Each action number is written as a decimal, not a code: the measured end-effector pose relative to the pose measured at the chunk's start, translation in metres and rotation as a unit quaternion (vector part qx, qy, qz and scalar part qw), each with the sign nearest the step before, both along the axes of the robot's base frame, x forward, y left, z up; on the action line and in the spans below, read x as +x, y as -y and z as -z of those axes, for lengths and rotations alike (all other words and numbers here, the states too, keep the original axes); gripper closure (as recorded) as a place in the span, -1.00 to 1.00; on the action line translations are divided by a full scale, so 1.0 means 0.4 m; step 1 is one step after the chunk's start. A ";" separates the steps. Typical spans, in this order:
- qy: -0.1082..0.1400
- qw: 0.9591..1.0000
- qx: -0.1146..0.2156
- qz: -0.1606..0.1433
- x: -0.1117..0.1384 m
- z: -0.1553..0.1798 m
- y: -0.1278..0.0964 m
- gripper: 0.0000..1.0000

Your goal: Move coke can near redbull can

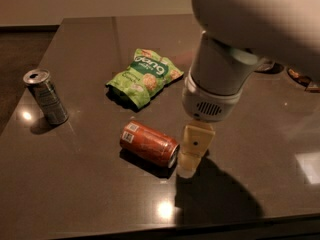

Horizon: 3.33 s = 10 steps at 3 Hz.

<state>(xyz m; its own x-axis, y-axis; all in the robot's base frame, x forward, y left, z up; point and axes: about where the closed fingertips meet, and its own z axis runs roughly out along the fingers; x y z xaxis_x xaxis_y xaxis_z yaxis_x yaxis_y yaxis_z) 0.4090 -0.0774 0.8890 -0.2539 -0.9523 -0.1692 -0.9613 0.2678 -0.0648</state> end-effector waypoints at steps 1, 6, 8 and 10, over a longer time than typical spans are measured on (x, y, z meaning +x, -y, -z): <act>-0.015 1.000 0.013 -0.013 -0.005 0.037 -0.091 -1.00; -0.008 1.000 -0.005 0.006 0.043 0.075 -0.258 0.74; -0.002 1.000 -0.004 -0.008 0.107 0.052 -0.368 1.00; -0.009 1.000 -0.009 -0.023 0.118 0.071 -0.475 0.86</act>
Offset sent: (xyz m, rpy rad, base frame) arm 0.0116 0.0822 -0.0360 0.0738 0.0540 -0.0031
